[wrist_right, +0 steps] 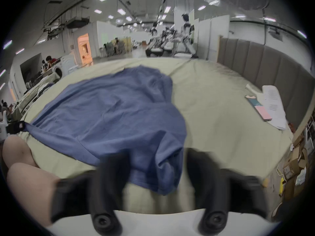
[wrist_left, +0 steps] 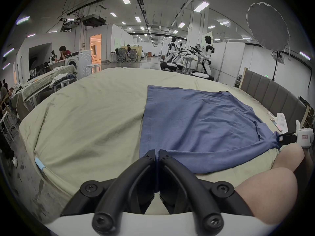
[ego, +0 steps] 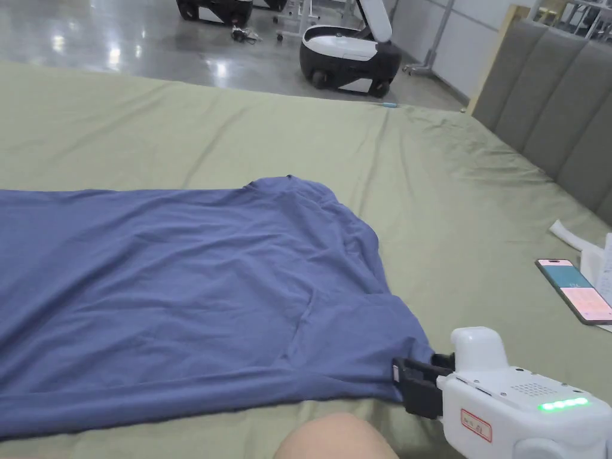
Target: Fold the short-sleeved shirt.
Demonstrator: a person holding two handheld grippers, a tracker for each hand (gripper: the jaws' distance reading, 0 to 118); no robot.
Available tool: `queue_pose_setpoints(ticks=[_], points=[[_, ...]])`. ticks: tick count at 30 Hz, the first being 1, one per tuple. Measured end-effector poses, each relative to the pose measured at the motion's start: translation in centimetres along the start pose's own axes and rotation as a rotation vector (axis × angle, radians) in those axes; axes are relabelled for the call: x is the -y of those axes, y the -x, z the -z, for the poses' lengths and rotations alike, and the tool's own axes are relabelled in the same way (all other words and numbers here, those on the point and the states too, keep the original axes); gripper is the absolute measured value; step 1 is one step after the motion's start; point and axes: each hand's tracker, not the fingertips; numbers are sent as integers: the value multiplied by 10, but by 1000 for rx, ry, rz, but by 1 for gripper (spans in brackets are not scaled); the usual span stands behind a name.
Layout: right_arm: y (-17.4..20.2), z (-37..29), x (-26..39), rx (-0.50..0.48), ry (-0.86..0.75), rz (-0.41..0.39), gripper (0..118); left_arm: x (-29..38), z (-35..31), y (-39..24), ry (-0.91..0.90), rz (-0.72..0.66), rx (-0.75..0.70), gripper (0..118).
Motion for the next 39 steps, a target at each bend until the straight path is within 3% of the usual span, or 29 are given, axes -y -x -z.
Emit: queue_pose_setpoints(ticks=[1,2,6,15,18,25,28,33,34,35,36,37,38,39], points=[[-1,4,1,16,2,2,4,1,1,1,4,5,-2,2],[-2,5,3,63,-1,10,4,3,2,2,11,10,-9,2],[-11,-9,0,30,-40,61,4,-1,-5,6,14,-9,2,2],[-16,-26,-66,25,-150,-41,4,-74,4,7,-32,-21,56,2],[-24,-5,-104,16,-144,-43,4,-109,31,9,-33,-39,83,2],[-25,91,-147,67,41,-194,4,-140,125,12,148,15,61,2],[-22,117,-148,64,85,-199,4,-136,155,6,225,77,27,2],[-28,145,-143,69,128,-162,8,-117,192,18,289,64,29,2],[-29,146,-142,64,130,-158,27,-116,192,19,302,42,36,8],[-30,144,-141,72,127,-157,47,-116,186,21,303,-10,37,27],[-32,134,-139,161,94,-169,68,-117,176,23,264,-62,-11,60],[-35,126,-138,216,55,-170,93,-118,164,23,213,-102,-49,104],[-42,115,-137,229,8,-130,100,-118,150,29,119,-121,-27,118],[-49,102,-136,207,-17,-79,101,-119,135,30,72,-117,4,114]])
